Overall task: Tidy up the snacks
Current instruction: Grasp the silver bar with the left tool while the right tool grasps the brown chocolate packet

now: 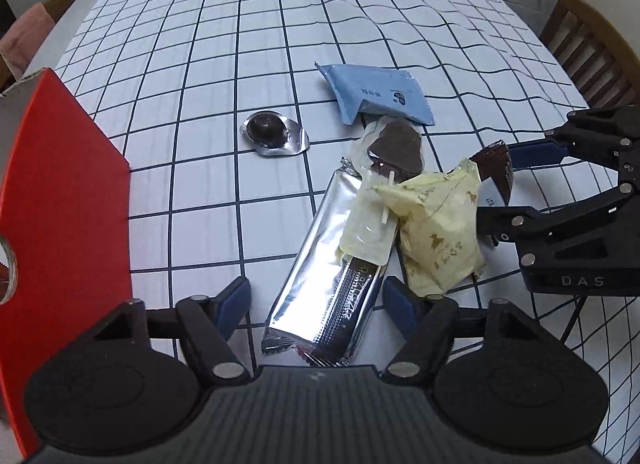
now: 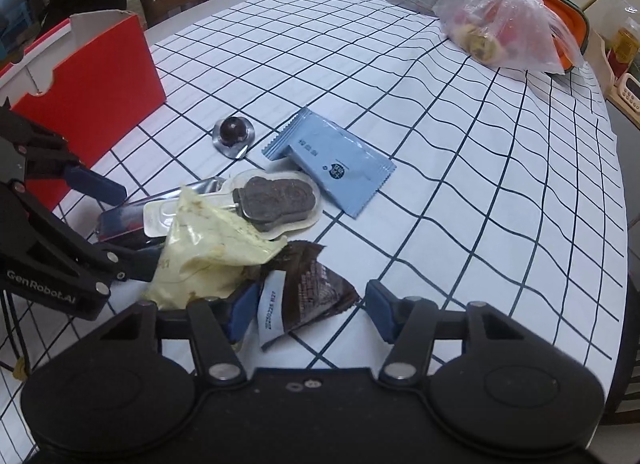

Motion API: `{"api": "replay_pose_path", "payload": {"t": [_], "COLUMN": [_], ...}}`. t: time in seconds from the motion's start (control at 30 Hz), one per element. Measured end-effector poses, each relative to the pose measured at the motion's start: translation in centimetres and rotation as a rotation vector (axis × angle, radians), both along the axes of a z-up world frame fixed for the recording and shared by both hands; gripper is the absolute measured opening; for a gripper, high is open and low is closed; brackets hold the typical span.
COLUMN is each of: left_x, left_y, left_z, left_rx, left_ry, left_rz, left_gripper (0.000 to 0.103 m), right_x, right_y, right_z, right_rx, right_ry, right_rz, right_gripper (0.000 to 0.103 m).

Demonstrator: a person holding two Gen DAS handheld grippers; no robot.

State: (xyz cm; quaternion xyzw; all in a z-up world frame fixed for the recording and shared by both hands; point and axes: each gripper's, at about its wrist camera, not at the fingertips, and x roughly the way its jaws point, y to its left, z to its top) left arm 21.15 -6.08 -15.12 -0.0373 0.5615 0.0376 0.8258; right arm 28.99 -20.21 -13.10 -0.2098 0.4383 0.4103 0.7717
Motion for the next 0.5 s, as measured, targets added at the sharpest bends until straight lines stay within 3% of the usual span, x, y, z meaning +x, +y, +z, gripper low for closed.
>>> {"api": "replay_pose_path", "payload": {"t": [0.1,0.27,0.5], "left_x": [0.1,0.11,-0.46], "left_y": [-0.25,-0.73,-0.49], "left_z": [-0.09,0.08,0.17], "left_rx": [0.011,0.019,-0.004], "left_ry": [-0.004,-0.016,-0.019], "left_rz": [-0.011,-0.026,-0.001], "left_gripper": [0.068,0.05,0.045], "right_x": [-0.25,-0.6,-0.96], "right_y": [0.25,0.29,-0.34], "right_z": [-0.22,-0.15,0.18], "right_rx": [-0.001,0.003,0.018], "right_ry": [-0.009,-0.025,-0.018], "right_rz": [0.001,-0.017,-0.067], "right_gripper": [0.047,0.042,0.033]}}
